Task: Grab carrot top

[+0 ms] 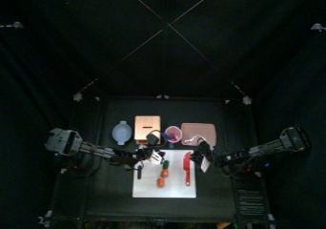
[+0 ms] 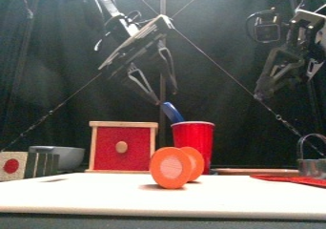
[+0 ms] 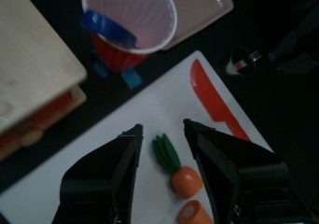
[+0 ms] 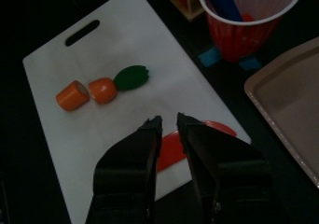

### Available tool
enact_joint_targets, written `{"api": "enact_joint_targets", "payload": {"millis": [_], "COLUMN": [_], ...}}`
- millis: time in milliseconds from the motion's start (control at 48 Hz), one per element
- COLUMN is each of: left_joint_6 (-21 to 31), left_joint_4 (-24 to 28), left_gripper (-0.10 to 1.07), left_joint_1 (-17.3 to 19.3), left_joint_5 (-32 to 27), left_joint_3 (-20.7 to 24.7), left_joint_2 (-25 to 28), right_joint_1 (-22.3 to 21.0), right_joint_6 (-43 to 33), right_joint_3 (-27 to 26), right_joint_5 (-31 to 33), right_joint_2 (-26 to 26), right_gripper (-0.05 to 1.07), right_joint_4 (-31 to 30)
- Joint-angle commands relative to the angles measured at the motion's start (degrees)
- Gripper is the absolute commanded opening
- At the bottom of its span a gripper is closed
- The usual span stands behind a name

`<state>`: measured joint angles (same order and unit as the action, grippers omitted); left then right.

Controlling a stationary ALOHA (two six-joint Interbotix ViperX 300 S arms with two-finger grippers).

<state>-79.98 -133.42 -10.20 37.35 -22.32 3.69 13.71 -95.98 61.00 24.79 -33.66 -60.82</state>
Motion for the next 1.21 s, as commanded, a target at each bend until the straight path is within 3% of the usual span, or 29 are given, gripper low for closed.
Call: {"api": "enact_joint_targets", "payload": {"millis": [0, 188, 438, 646, 1188], "left_joint_6": [-0.18, -0.09, -0.09, -0.09, 0.00], "left_joint_4": [-2.72, -6.50, -15.73, -19.34, -23.73], "left_gripper": [0.84, 0.96, 0.97, 0.97, 0.97], "left_joint_1": [-0.53, -1.58, -3.25, -3.16, -2.90], "left_joint_5": [0.09, 3.08, 7.56, 8.44, 10.28], "left_joint_3": [3.87, 7.91, 11.69, 16.00, 18.63], "left_joint_2": [1.49, 4.48, 10.02, 13.62, 18.11], "right_joint_1": [-0.35, -0.35, -0.35, -0.44, -0.53], "right_joint_6": [0.18, 0.26, 0.26, 0.26, 0.26], "right_joint_3": [-0.09, 1.23, 3.16, 4.31, 6.06], "right_joint_5": [-0.18, -0.18, -0.35, -0.35, -0.35], "right_joint_2": [-0.44, -0.53, -1.05, -1.41, -1.41], "right_gripper": [0.64, 0.64, 0.64, 0.64, 0.63], "right_joint_4": [0.09, 1.05, 1.49, 1.49, 2.02]}}
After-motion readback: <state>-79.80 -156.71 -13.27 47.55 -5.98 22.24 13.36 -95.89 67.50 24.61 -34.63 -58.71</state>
